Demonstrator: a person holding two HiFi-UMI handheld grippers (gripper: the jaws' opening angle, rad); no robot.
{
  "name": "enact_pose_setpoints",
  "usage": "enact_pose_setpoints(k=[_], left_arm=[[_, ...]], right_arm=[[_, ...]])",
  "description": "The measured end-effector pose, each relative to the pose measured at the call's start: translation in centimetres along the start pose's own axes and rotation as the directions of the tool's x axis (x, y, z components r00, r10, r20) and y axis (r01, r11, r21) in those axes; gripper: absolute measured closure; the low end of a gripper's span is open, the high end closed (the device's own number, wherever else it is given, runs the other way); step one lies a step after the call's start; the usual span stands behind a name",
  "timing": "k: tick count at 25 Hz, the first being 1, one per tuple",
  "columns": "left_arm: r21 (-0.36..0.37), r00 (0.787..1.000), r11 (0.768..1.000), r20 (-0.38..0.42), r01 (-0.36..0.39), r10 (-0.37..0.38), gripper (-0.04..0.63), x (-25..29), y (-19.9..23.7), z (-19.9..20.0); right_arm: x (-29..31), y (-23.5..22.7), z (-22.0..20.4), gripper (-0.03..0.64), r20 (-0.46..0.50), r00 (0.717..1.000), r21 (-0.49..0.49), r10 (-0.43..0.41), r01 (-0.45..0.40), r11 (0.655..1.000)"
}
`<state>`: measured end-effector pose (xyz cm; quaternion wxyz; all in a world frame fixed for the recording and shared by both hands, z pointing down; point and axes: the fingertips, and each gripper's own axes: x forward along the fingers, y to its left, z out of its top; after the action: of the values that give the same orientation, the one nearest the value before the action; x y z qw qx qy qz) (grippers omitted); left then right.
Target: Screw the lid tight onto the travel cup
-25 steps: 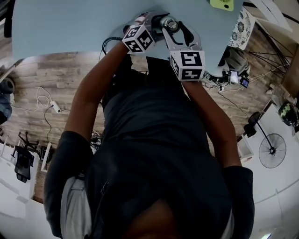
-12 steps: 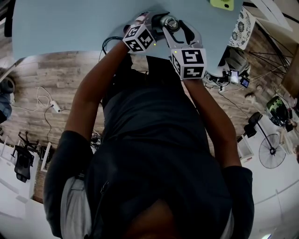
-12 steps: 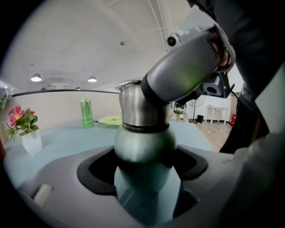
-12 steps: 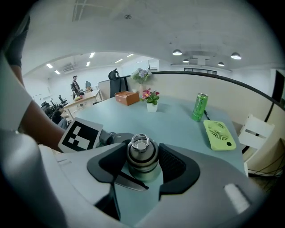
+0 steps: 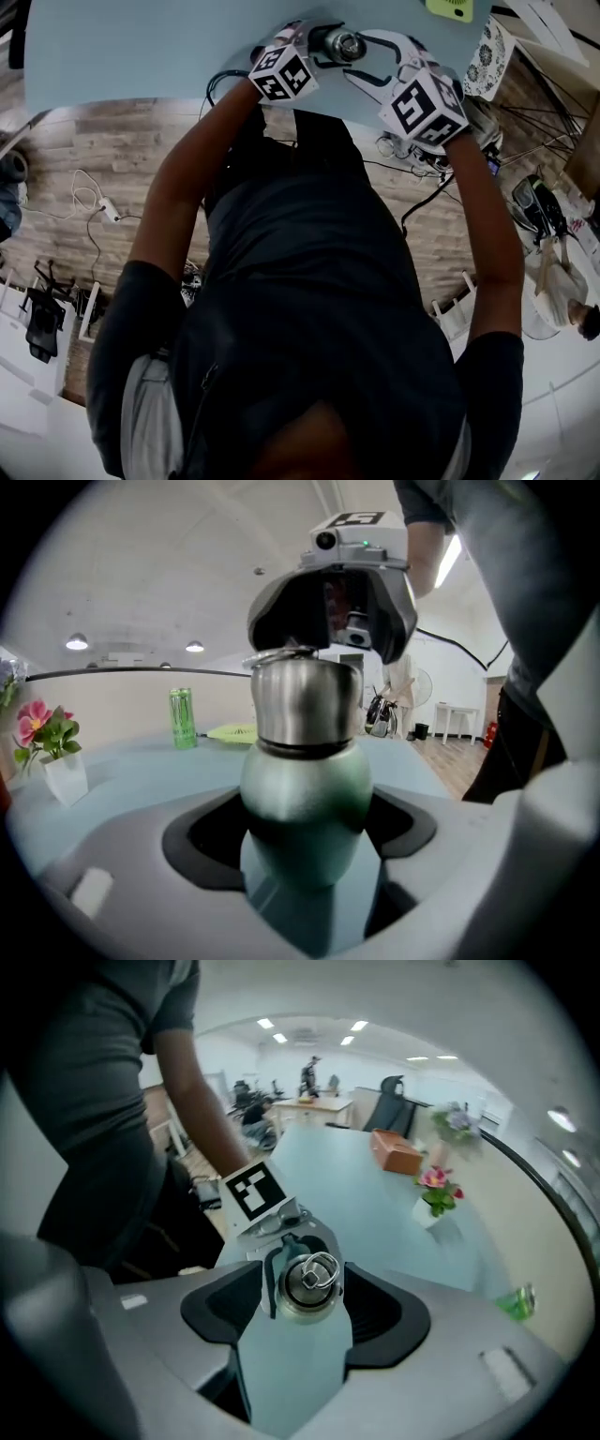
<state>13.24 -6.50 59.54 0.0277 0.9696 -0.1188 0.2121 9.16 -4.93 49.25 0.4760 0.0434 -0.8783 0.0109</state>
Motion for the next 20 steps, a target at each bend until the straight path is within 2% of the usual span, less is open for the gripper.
enact_pose_setpoints(k=[2,5,7,11,12,14,17,20], left_arm=[[0.000,1.000,1.000,0.000,-0.001,0.001,0.179,-0.1,0.1,0.0],[-0.001,1.000,1.000,0.001,0.000,0.000,0.178,-0.1,0.2,0.1],[0.000,1.000,1.000,0.001,-0.001,0.001,0.179,-0.1,0.1,0.1],[-0.001,1.000,1.000,0.001,-0.002,0.002,0.178,0.0,0.1,0.2],[-0.001,1.000,1.000,0.001,-0.001,0.001,0.178,0.0,0.1,0.2],[0.000,1.000,1.000,0.001,-0.001,0.001,0.178,0.0,0.1,0.2],[0.002,1.000,1.000,0.001,-0.001,0.001,0.178,0.1,0.0,0.2],[0.006,1.000,1.000,0.005,0.001,-0.001,0.178,0.2,-0.1,0.2]], right_arm=[[0.2,0.1,-0.2,0.364,-0.088,0.994,-0.174,0.071,-0.086,0.981],[0.5,0.0,-0.5,0.364,-0.218,0.967,-0.387,0.134,-0.212,0.897],[0.9,0.0,-0.6,0.364,-0.271,0.949,-0.445,0.162,-0.273,0.853],[1.8,0.1,-0.9,0.367,-0.316,0.929,-0.473,0.190,-0.328,0.818],[1.9,0.0,-1.0,0.368,-0.313,0.931,-0.474,0.188,-0.325,0.818],[1.9,-0.1,-1.0,0.371,-0.292,0.939,-0.446,0.184,-0.304,0.842],[1.9,-0.3,-1.1,0.373,-0.237,0.957,-0.339,0.165,-0.240,0.910],[1.8,-0.6,-1.1,0.373,-0.174,0.979,-0.194,0.103,-0.137,0.972]])
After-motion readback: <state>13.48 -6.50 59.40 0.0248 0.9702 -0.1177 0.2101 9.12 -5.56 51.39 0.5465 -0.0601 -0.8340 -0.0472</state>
